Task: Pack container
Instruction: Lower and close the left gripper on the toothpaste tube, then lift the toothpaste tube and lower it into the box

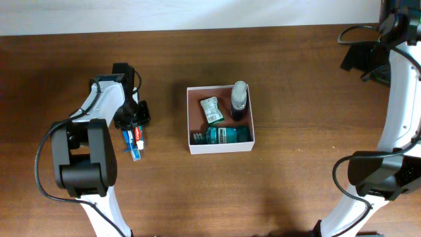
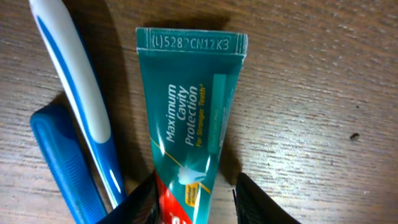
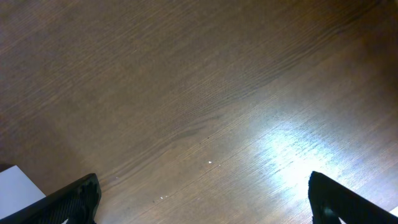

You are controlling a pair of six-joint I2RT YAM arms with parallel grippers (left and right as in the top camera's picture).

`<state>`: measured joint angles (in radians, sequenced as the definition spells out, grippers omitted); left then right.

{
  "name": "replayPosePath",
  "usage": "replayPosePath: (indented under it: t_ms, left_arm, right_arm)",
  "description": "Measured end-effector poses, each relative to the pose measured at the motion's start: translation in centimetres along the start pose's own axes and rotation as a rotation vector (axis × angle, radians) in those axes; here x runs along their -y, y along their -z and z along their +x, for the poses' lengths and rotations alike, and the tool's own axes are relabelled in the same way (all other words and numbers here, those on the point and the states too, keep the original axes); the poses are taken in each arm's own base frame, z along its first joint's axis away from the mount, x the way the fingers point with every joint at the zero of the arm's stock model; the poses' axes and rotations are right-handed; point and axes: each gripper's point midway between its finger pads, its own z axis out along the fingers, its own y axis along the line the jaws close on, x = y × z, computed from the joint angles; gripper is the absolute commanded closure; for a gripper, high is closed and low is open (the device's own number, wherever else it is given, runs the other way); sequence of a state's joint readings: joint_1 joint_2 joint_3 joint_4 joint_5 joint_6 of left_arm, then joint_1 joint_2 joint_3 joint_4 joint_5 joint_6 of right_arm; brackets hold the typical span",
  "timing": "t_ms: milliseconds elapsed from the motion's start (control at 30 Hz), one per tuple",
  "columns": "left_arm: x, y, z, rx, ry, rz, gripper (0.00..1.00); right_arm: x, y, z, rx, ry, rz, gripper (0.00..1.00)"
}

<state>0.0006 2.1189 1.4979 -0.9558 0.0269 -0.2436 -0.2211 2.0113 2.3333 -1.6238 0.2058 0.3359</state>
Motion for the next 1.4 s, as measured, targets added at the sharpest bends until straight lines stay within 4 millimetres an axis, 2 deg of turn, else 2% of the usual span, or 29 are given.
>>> replayPosePath:
  t_ms: [100, 233, 500, 667, 767, 933, 1033, 1167, 1267, 1400]
  left_arm:
    - [0.0, -0.1, 0.0, 0.002, 0.0, -0.001, 0.7]
    - [0.0, -0.1, -0.1, 0.007, -0.004, 0.001, 0.75]
    - [0.1, -0.1, -0.5, 0.023, -0.005, 0.006, 0.9]
    - [0.6, 0.6, -1.5, 0.049, -0.005, 0.027, 0.93]
    - [1.2, 1.8, -2.4, 0.07, -0.007, 0.053, 0.93]
    - [2.7, 6.2, -4.9, 0.136, -0.02, 0.093, 0.93]
    - [4.3, 9.5, -6.3, 0.195, -0.045, 0.117, 0.93]
    - [8.1, 13.0, -6.9, 0.268, -0.113, 0.152, 0.92]
    - [11.5, 14.1, -6.1, 0.287, -0.165, 0.185, 0.92]
    - [15.6, 14.0, -3.6, 0.252, -0.236, 0.229, 0.92]
  right_arm:
    - [0.0, 0.0, 0.0, 0.0, 0.0, 0.0, 0.02]
    - [0.0, 0.0, 0.0, 0.0, 0.0, 0.0, 0.02]
    - [0.0, 0.0, 0.0, 0.0, 0.0, 0.0, 0.02]
    - [0.0, 0.0, 0.0, 0.0, 0.0, 0.0, 0.02]
    - [0.0, 0.0, 0.0, 0.0, -0.001, 0.0, 0.02]
    - [0.0, 0.0, 0.0, 0.0, -0.001, 0.0, 0.02]
    - [0.0, 0.0, 0.0, 0.0, 0.0, 0.0, 0.01]
    - [0.0, 0.0, 0.0, 0.0, 0.0, 0.0, 0.02]
    - [0.0, 0.0, 0.0, 0.0, 0.0, 0.0, 0.02]
    - [0.0, 0.0, 0.0, 0.0, -0.001, 0.0, 0.02]
